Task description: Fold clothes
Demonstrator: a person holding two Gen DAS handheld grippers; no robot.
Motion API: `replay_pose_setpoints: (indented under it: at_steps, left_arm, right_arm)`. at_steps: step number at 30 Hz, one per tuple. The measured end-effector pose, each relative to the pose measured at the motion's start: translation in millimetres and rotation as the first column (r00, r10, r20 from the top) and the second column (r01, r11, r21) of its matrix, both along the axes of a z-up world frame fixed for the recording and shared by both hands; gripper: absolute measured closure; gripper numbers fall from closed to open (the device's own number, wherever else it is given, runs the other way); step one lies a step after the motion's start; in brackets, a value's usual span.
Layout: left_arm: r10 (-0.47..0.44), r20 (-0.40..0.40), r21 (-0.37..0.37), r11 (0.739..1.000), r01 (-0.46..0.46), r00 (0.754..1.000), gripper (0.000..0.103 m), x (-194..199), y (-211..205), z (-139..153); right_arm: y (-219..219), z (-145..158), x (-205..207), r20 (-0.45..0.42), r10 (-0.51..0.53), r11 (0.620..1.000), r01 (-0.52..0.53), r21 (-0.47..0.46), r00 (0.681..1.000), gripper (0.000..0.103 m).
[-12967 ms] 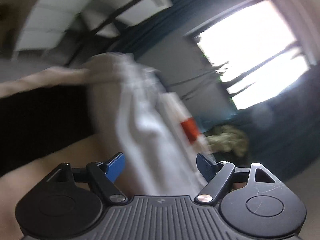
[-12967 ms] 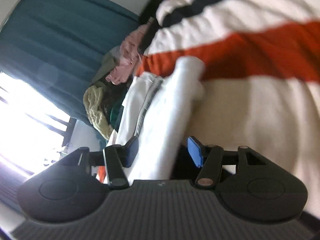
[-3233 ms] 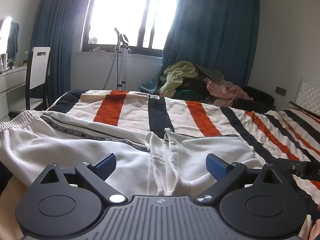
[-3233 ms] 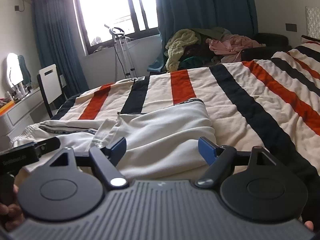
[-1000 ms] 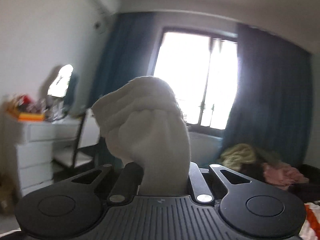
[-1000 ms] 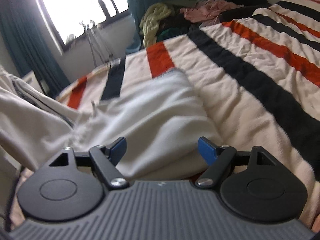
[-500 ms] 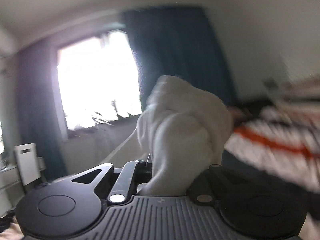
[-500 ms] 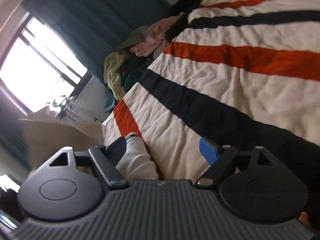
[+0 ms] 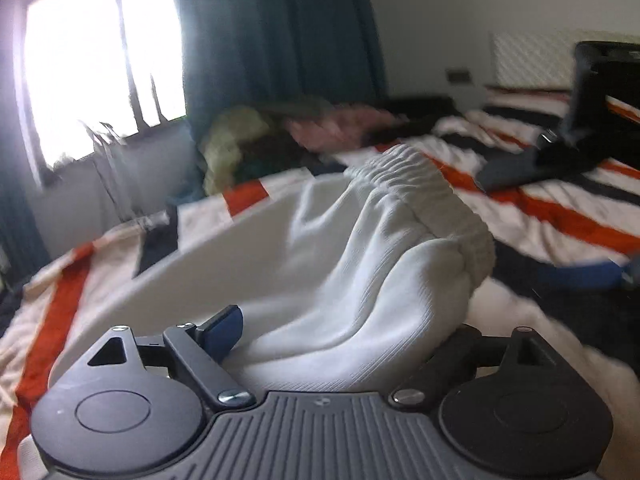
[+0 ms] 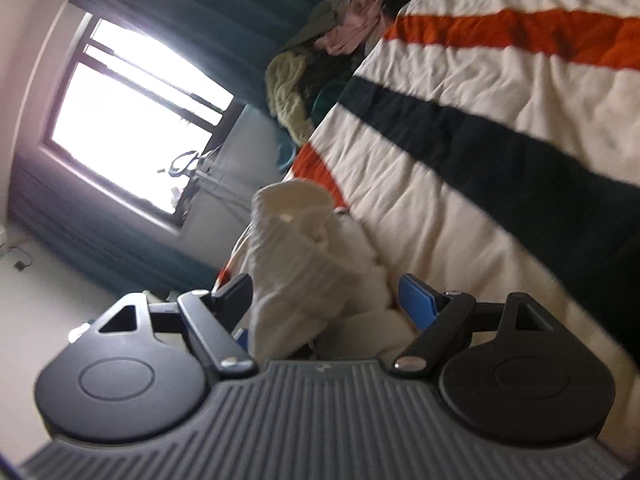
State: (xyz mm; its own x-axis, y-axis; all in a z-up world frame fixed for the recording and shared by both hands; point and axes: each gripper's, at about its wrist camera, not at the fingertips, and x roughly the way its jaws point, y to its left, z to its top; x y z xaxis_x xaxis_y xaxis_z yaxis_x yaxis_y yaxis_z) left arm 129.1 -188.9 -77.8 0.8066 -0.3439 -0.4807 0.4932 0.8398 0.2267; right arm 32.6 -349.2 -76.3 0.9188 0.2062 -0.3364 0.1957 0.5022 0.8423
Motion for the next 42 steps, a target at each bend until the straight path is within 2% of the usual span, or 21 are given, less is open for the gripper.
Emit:
replay_pose_setpoints:
  at_steps: [3,5,9,14,17,18,20,21,22,24,26,28,30,32,36,38,40,42]
  left_arm:
    - [-0.027,-0.011,0.064,0.998,0.028,1.000,0.013,-9,30,4]
    - [-0.049,-0.007,0.116,0.992,0.049,0.999,0.004,-14,46,4]
    - [-0.055,0.041,0.231,0.972,0.044,0.998,0.004,-41,100,-3]
    - [0.142,0.052,0.237,0.960,-0.150,0.989,0.004,-33,122,-9]
    - [0.189,0.009,0.241,0.953,-0.185,0.982,0.002,-23,135,-17]
    - [0.195,0.007,0.247,0.950,-0.190,0.981,0.001,-20,136,-20]
    - [0.224,0.016,0.229,0.948,-0.221,0.974,0.000,-17,141,-19]
    - [0.239,0.014,0.212,0.948,-0.236,0.971,0.000,-15,145,-18]
    - [0.254,0.012,0.195,0.948,-0.251,0.967,0.000,-13,149,-17]
    - [0.282,0.009,0.146,0.949,-0.280,0.959,0.000,-16,159,-11]
    - [0.298,-0.015,0.056,0.953,-0.297,0.954,0.000,-17,171,-1]
    - [0.317,-0.049,-0.056,0.946,-0.320,0.947,0.000,-20,186,10]
    - [0.355,-0.061,-0.140,0.922,-0.360,0.933,0.000,-22,200,19]
    - [0.399,-0.070,-0.161,0.900,-0.405,0.914,0.000,-18,209,21]
    - [0.435,-0.164,-0.166,0.873,-0.459,0.885,0.000,-11,223,17]
    - [0.446,-0.180,-0.170,0.864,-0.474,0.877,0.000,-19,225,17]
    - [0.453,-0.183,-0.171,0.859,-0.482,0.872,0.000,-21,226,18]
    - [0.458,-0.180,-0.170,0.857,-0.486,0.871,0.000,-21,229,18]
  right_arm:
    - [3,-6,2,-0.007,0.013,0.998,-0.012,0.053,1.000,0.020]
    - [7,-11,4,-0.026,0.024,0.996,-0.022,0.086,0.999,0.020]
    - [18,-24,14,-0.077,0.043,0.992,-0.034,0.120,0.996,0.020]
    - [29,-31,27,-0.078,0.009,0.994,0.000,0.112,0.997,0.021]
    - [38,-29,35,-0.053,-0.009,0.998,0.012,0.065,0.999,0.022]
    - [42,-27,39,-0.050,-0.007,0.999,0.009,0.035,0.999,0.025]
    - [49,-21,44,-0.064,-0.020,0.998,0.017,-0.052,0.998,0.031]
    - [53,-17,46,-0.069,-0.029,0.995,0.022,-0.098,0.997,0.037]
    - [55,-14,47,-0.062,-0.036,0.992,0.028,-0.125,0.997,0.049]
    - [56,-9,46,-0.027,-0.046,0.987,0.041,-0.156,0.999,0.059]
    - [57,-3,41,0.037,-0.047,0.982,0.053,-0.179,0.998,0.065]
    - [59,1,37,0.065,-0.060,0.975,0.073,-0.211,0.996,0.067]
    - [60,4,34,0.087,-0.075,0.966,0.094,-0.242,0.993,0.067]
    - [62,6,31,0.109,-0.088,0.955,0.115,-0.273,0.990,0.067]
    - [59,-13,34,-0.037,-0.134,0.950,0.117,-0.290,0.990,0.065]
    - [55,-22,34,-0.071,-0.148,0.957,0.125,-0.263,0.986,0.058]
    - [51,-28,33,-0.096,-0.166,0.959,0.138,-0.246,0.981,0.032]
    - [50,-30,33,-0.110,-0.171,0.959,0.140,-0.247,0.979,0.026]
